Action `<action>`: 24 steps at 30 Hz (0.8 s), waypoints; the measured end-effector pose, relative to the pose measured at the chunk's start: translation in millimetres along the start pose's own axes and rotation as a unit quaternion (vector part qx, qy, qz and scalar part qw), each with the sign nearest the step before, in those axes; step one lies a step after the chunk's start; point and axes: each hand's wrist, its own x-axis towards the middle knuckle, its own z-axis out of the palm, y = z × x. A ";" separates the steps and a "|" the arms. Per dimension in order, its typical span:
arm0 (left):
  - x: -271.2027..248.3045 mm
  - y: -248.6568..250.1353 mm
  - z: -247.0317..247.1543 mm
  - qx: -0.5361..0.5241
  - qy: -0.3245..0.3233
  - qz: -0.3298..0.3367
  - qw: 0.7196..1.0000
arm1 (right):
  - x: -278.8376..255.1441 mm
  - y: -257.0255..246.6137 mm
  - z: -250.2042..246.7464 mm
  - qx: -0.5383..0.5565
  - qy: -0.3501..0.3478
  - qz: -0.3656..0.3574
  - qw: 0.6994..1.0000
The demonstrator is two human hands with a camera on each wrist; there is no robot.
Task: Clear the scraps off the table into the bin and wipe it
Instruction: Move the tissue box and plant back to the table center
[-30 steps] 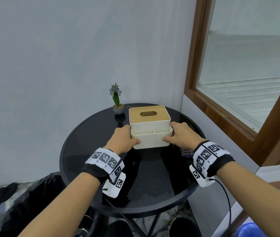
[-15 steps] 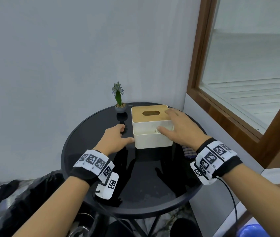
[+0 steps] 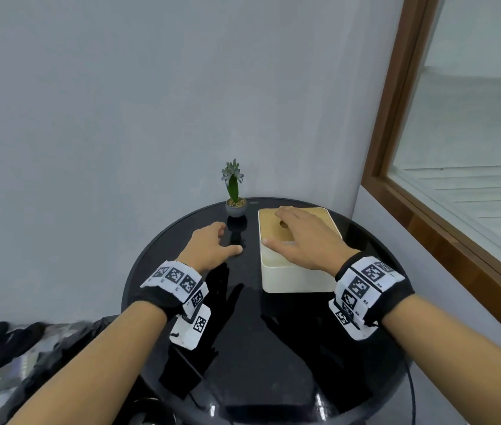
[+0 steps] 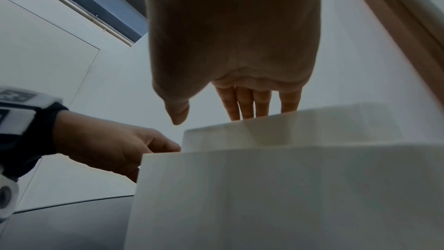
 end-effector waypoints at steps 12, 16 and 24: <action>108.4 -19.6 -3.8 -0.007 0.004 -0.038 0.999 | 27.0 -1.7 25.1 -0.017 0.010 -0.005 1.000; 136.5 -19.3 1.5 0.001 -0.002 -0.031 1.000 | 25.6 -4.1 26.8 -0.023 0.010 -0.003 1.000; 168.2 -21.6 12.5 0.002 0.012 -0.043 0.999 | 27.1 -1.8 29.1 -0.034 0.004 -0.003 0.999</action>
